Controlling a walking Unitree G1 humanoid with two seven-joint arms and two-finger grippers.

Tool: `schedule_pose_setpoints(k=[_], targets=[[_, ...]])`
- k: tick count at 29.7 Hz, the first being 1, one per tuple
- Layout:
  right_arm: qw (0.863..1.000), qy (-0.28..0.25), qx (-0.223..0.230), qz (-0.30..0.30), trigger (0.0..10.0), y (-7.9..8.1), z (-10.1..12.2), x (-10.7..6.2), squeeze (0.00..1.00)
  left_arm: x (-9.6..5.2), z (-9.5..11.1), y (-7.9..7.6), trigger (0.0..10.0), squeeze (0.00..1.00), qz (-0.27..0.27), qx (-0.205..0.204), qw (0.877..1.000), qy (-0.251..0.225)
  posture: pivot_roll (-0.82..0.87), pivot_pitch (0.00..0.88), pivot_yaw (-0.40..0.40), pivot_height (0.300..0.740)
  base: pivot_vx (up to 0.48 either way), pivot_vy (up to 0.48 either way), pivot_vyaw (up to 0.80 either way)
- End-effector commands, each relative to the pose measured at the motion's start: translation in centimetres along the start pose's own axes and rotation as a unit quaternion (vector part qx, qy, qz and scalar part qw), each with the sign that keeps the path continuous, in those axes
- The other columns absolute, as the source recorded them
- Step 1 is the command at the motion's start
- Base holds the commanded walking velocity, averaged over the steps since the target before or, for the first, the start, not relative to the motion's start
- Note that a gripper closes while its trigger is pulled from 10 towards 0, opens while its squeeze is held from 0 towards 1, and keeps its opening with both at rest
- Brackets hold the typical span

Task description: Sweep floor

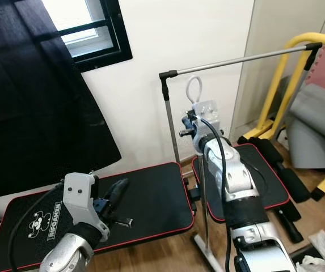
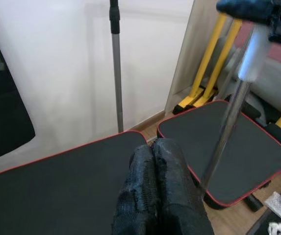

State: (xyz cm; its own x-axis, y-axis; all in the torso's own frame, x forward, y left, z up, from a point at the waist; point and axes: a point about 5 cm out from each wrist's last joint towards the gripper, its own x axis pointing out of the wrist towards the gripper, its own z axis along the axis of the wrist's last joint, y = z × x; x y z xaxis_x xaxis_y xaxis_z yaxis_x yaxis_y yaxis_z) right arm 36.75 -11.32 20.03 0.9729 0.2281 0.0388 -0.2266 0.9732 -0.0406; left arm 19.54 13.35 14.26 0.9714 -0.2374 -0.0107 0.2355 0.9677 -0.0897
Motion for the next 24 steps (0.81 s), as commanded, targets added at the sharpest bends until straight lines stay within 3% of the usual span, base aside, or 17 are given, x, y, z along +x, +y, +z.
schedule_pose_setpoints(k=[1, 8, 18, 19, 21, 22, 24], targets=[[0.999, -0.032, -0.003, -0.017, 10.0, -0.2, 1.3, 0.5, 0.00, -0.4, -0.1, -0.1, 10.0, 0.00, 0.004, 0.005, 1.000, 0.009, 0.06, 0.175, 0.000, 0.740, 0.000, 0.000, 0.00], [0.999, -0.041, 0.001, -0.017, 10.0, 0.1, 1.9, 1.3, 0.00, -0.9, 0.3, -0.4, 10.0, 0.00, 0.008, 0.006, 1.000, 0.008, 0.07, 0.198, -0.003, 0.740, 0.000, 0.000, 0.00], [0.997, -0.028, -0.071, 0.012, 10.0, 1.7, 0.3, 2.2, 0.00, -1.3, 0.7, -0.7, 10.0, 0.00, 0.010, 0.004, 1.000, 0.008, 0.08, 0.226, -0.007, 0.740, 0.000, 0.000, 0.00], [0.997, -0.031, -0.074, 0.017, 10.0, 1.8, 0.3, 2.1, 0.29, -1.3, 0.7, -0.7, 10.0, 0.00, 0.011, 0.004, 1.000, 0.008, 0.08, 0.226, -0.007, 0.740, 0.000, 0.000, 0.00], [0.996, -0.033, -0.075, 0.020, 10.0, 1.9, 0.3, 2.1, 0.29, -1.3, 0.7, -0.7, 10.0, 0.00, 0.011, 0.004, 1.000, 0.009, 0.08, 0.226, -0.007, 0.740, 0.000, 0.000, 0.00], [0.996, -0.033, -0.073, 0.025, 10.0, 1.9, 0.3, 2.1, 1.00, -1.3, 0.7, -0.7, 10.0, 0.00, 0.011, 0.004, 1.000, 0.009, 0.08, 0.226, -0.008, 0.740, 0.000, 0.000, 0.00], [0.997, -0.031, -0.072, 0.026, 10.0, 1.9, 0.2, 2.1, 1.00, -1.3, 0.7, -0.7, 10.0, 0.00, 0.011, 0.004, 1.000, 0.009, 0.08, 0.226, -0.008, 0.740, 0.000, 0.000, 0.00]])
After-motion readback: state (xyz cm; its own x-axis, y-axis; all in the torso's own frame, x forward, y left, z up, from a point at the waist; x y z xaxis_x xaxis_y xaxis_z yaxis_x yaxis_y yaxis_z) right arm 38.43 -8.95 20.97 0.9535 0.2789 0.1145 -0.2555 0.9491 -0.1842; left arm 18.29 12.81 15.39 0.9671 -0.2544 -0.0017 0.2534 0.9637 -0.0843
